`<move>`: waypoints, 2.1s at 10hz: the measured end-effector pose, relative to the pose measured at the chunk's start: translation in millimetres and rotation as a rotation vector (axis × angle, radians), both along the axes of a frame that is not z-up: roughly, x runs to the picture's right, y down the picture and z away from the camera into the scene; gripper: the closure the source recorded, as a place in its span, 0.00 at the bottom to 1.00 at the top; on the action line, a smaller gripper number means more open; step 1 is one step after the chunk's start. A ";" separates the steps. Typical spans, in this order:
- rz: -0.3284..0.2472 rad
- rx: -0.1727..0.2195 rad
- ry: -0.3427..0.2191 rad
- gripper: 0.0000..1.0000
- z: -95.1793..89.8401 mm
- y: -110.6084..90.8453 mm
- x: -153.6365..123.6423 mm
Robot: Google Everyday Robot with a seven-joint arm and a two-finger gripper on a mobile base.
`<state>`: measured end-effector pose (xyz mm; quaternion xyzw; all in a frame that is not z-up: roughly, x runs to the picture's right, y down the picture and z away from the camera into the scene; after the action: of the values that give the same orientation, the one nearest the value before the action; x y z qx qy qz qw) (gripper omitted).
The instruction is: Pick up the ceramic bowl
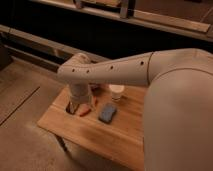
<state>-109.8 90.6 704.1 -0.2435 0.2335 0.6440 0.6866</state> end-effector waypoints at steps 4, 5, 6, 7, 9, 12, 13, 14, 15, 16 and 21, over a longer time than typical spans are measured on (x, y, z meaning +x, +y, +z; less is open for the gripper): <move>-0.049 0.158 0.105 0.35 14.1 -69.7 -35.8; -0.090 0.165 0.114 0.35 20.7 -78.0 -41.7; -0.125 0.157 0.110 0.35 25.7 -79.4 -43.8; -0.170 0.130 0.102 0.35 34.1 -79.1 -42.0; -0.201 0.102 0.071 0.35 41.7 -85.6 -44.7; -0.132 0.109 -0.012 0.35 44.9 -127.7 -45.0; -0.116 0.111 -0.035 0.35 43.8 -143.0 -40.9; -0.103 0.112 -0.045 0.35 44.0 -152.8 -34.6; -0.083 0.111 -0.052 0.35 47.3 -165.4 -21.3; -0.070 0.109 -0.061 0.35 50.7 -171.8 -12.8; -0.124 0.044 -0.136 0.35 90.6 -181.8 8.7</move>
<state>-101.1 -91.1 794.6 -0.2567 0.1866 0.5872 0.7446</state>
